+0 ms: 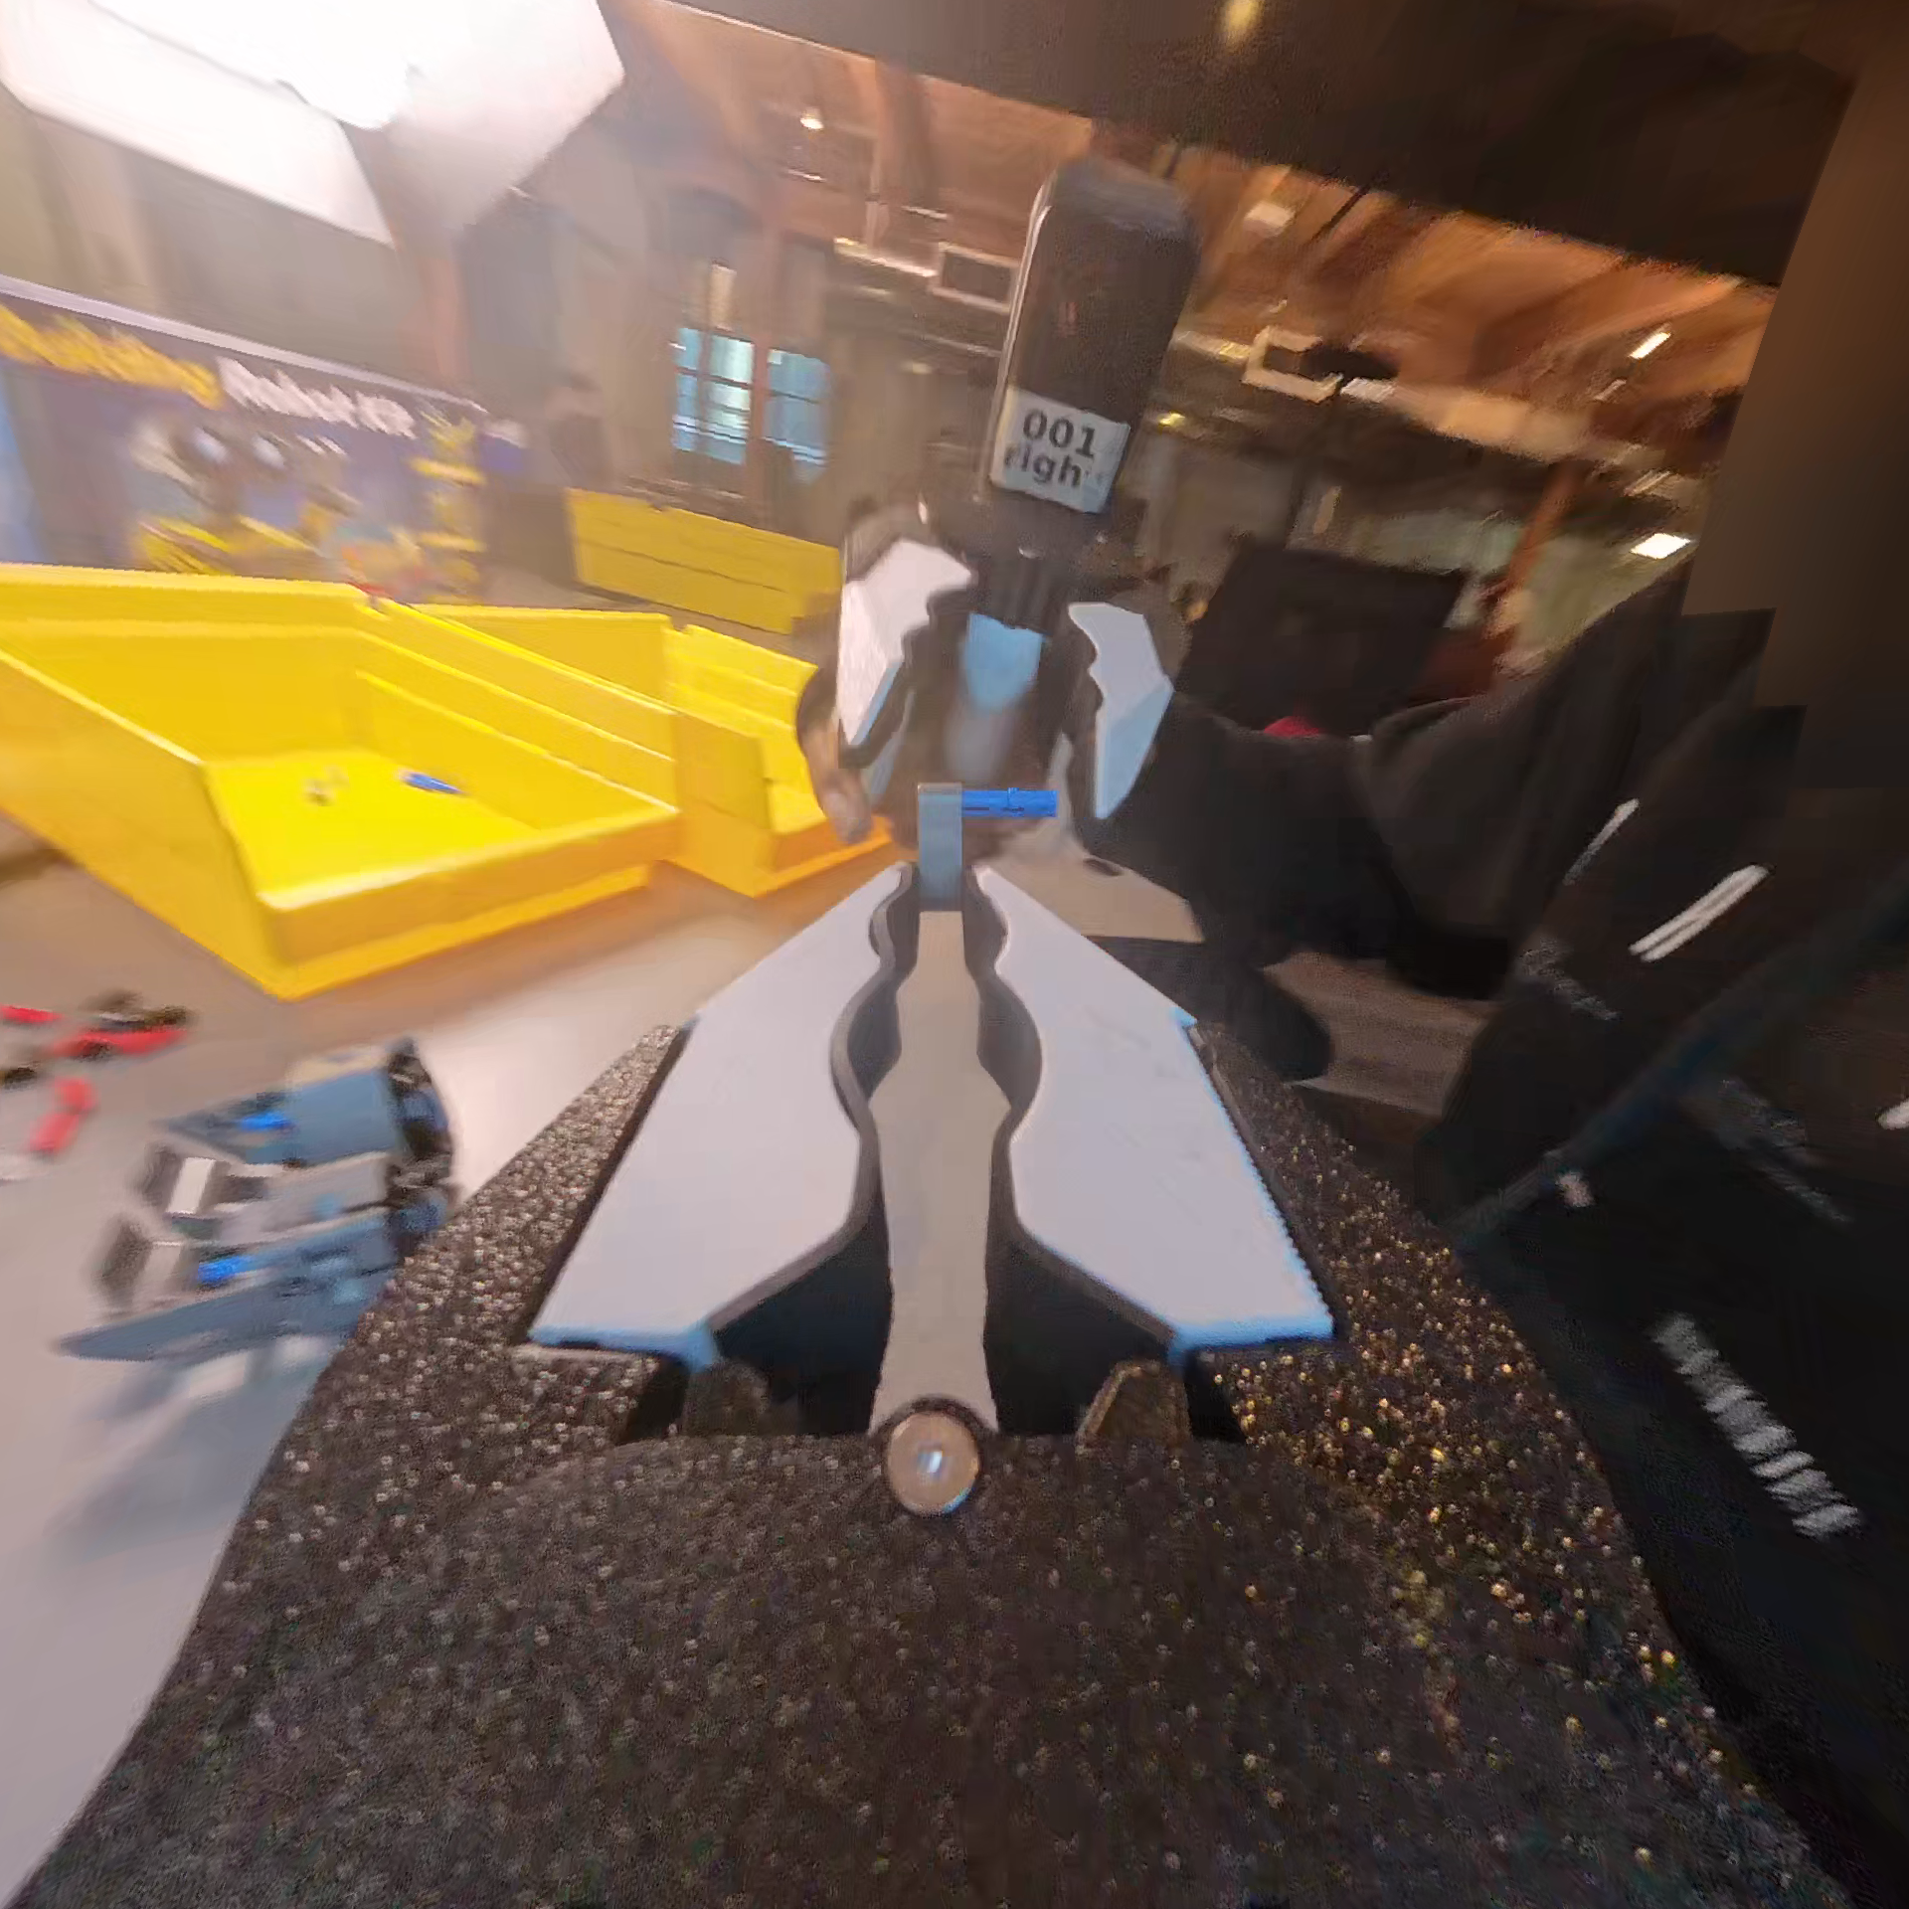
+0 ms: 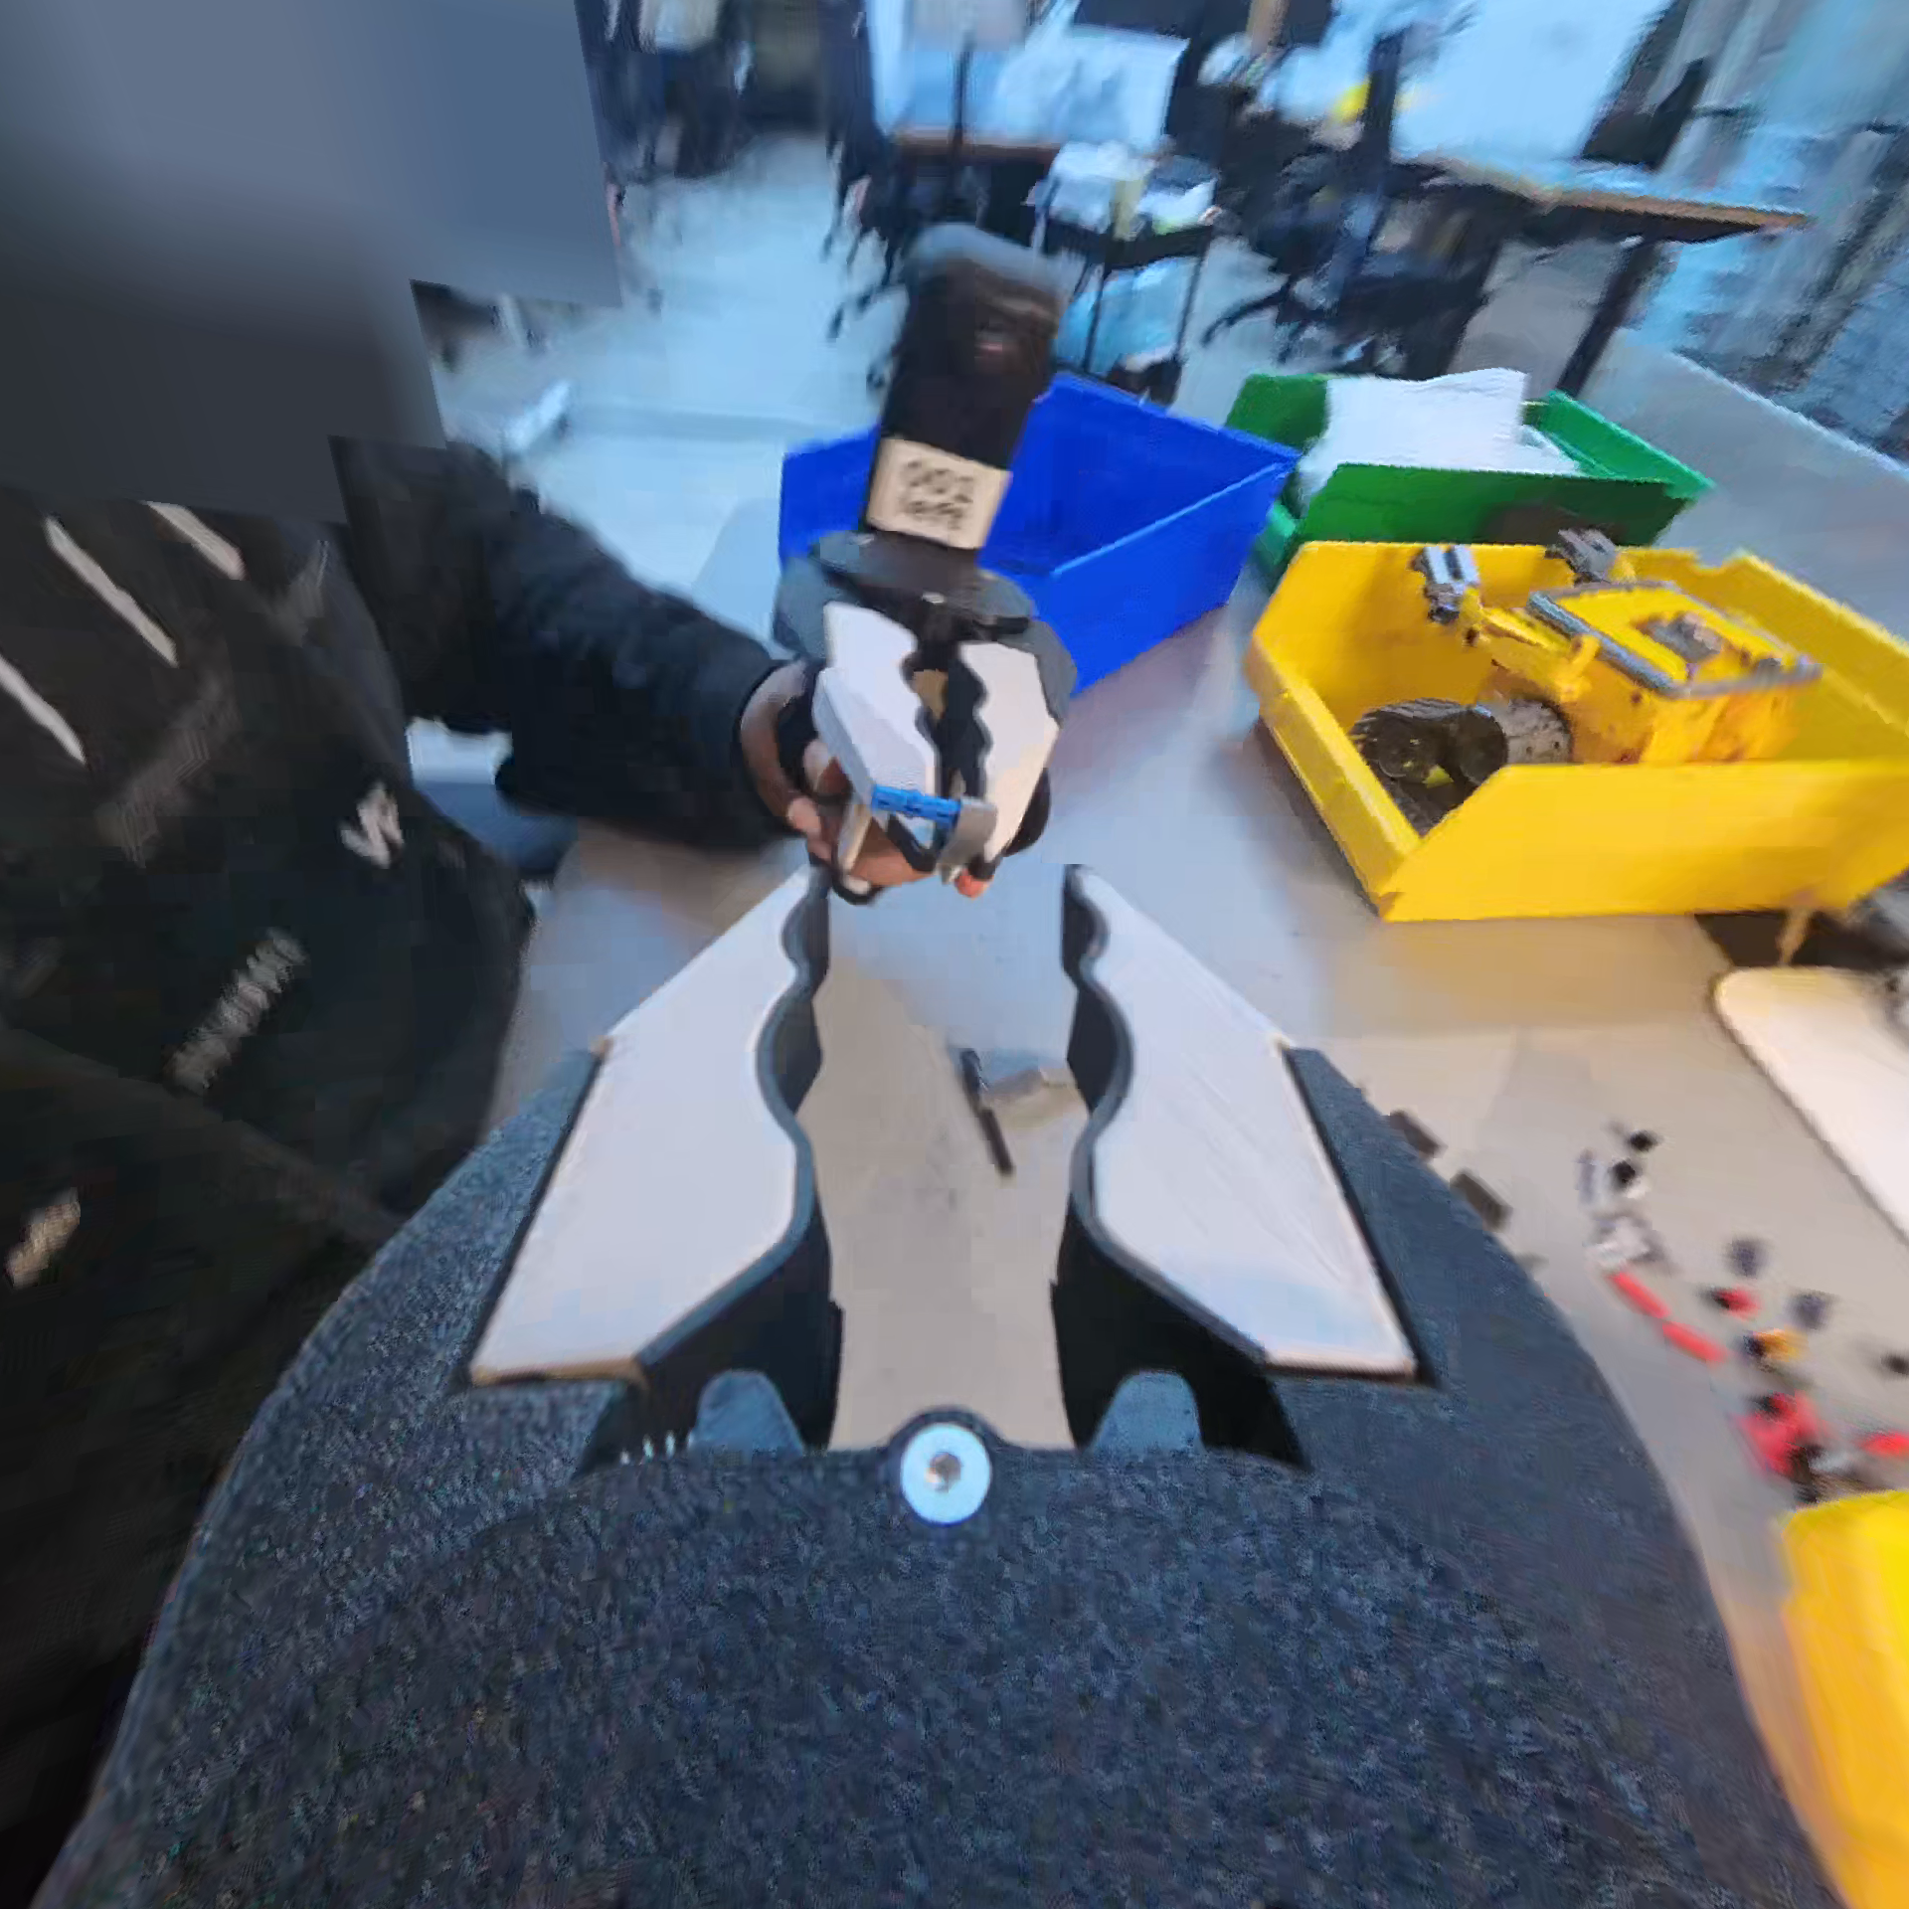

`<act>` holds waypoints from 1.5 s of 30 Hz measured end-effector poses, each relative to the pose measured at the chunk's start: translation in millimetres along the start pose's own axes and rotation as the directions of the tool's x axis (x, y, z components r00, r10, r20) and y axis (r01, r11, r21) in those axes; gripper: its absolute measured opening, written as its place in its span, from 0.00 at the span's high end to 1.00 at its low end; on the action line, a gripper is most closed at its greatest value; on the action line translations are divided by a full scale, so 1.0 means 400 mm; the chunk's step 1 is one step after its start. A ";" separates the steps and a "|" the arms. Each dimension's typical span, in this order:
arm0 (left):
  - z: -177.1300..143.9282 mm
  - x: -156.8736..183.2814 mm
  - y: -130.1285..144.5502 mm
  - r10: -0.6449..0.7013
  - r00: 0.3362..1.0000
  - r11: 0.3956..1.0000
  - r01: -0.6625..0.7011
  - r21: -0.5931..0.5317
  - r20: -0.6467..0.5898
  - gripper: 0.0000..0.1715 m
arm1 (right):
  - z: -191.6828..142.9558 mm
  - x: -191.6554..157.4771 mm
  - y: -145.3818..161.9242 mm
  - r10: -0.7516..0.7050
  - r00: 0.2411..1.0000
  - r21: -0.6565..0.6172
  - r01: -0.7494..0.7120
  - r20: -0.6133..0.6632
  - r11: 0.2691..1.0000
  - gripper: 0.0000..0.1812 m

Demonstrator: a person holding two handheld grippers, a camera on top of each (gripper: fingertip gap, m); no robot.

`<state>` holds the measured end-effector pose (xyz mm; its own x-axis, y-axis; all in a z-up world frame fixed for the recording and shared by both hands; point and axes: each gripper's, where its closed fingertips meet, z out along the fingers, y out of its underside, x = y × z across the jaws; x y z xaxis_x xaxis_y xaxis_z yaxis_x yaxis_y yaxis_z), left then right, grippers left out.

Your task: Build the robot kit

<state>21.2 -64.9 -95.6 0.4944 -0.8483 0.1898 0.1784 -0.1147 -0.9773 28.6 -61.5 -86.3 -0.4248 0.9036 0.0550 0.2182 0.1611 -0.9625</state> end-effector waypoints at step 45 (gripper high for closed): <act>0.035 0.006 0.062 0.324 0.946 0.937 -0.318 -0.142 0.018 0.95 | 0.066 -0.028 0.013 0.041 0.999 0.335 -0.035 -0.012 0.942 0.86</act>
<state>38.5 -62.6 -117.9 0.5408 -0.8302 -0.1354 -0.1107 0.0893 -0.9898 11.4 -81.2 -99.1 -0.4047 0.9143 0.0186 -0.0737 -0.0124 -0.9972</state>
